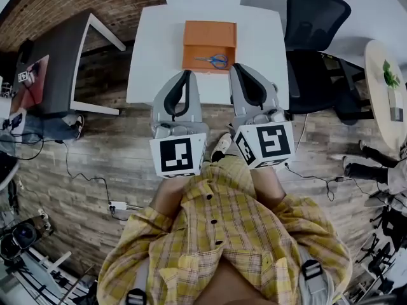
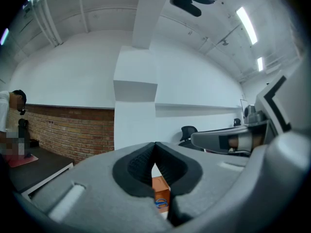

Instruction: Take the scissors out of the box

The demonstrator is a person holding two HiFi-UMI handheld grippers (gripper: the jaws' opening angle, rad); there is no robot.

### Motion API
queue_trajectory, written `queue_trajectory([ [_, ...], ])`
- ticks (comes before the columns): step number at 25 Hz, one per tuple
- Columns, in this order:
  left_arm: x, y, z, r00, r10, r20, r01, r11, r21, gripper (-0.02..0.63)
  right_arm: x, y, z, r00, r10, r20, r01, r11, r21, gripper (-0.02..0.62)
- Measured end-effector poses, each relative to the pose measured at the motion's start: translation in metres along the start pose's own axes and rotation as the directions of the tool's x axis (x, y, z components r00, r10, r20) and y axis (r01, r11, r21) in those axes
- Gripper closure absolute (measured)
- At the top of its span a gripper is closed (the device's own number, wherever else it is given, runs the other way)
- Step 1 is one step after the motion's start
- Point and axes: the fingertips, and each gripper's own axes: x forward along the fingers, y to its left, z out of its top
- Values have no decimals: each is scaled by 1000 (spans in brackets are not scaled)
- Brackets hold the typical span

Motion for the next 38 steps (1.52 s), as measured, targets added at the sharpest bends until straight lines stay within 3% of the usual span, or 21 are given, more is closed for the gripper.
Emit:
queue_trajectory([
  [4, 21, -2, -6, 1000, -6, -30, 8, 999, 49, 604, 14, -17, 3, 1000, -1, 7, 1, 1000, 7, 591],
  [17, 72, -12, -12, 1000, -1, -16, 2, 999, 40, 604, 38, -58, -1, 1000, -4, 10, 4, 1000, 4, 591],
  [23, 90, -20, -35, 993, -45, -105, 57, 992, 113, 604, 49, -71, -8, 1000, -10, -15, 10, 1000, 12, 590],
  [31, 124, -13, -54, 983, -99, -152, 123, 980, 156, 604, 81, -89, -32, 995, -47, -83, 50, 998, 29, 589],
  [38, 155, -12, -62, 963, -193, -186, 228, 955, 189, 604, 107, -94, -21, 993, -96, -72, 97, 995, 13, 589],
])
